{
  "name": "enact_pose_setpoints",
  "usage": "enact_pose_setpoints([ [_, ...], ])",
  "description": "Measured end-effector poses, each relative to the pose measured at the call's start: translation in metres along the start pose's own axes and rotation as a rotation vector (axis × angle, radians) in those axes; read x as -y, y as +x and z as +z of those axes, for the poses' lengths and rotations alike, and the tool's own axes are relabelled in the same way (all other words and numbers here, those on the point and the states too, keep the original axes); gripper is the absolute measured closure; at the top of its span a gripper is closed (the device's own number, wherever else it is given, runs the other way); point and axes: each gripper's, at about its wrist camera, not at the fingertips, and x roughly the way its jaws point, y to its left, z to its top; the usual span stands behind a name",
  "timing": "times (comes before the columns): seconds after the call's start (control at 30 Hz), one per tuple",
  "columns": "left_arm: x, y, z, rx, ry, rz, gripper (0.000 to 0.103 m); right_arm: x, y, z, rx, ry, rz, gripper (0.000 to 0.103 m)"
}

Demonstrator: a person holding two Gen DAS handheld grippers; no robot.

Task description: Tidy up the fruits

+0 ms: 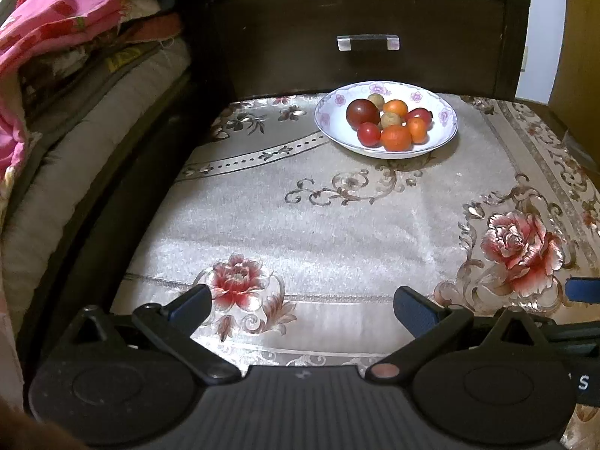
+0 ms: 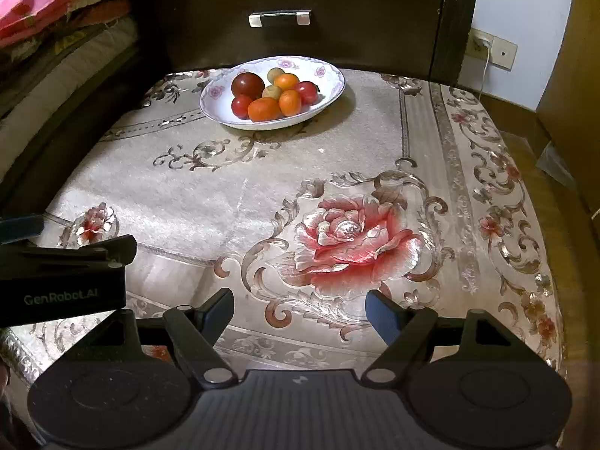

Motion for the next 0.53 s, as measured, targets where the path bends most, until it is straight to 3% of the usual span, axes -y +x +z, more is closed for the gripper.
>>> enact_pose_setpoints([
  [0.53,0.0047,0.0023,-0.0056,-0.013,0.029,0.007,0.0,0.0052,0.0007,0.0013,-0.001,0.039,0.002,0.028],
])
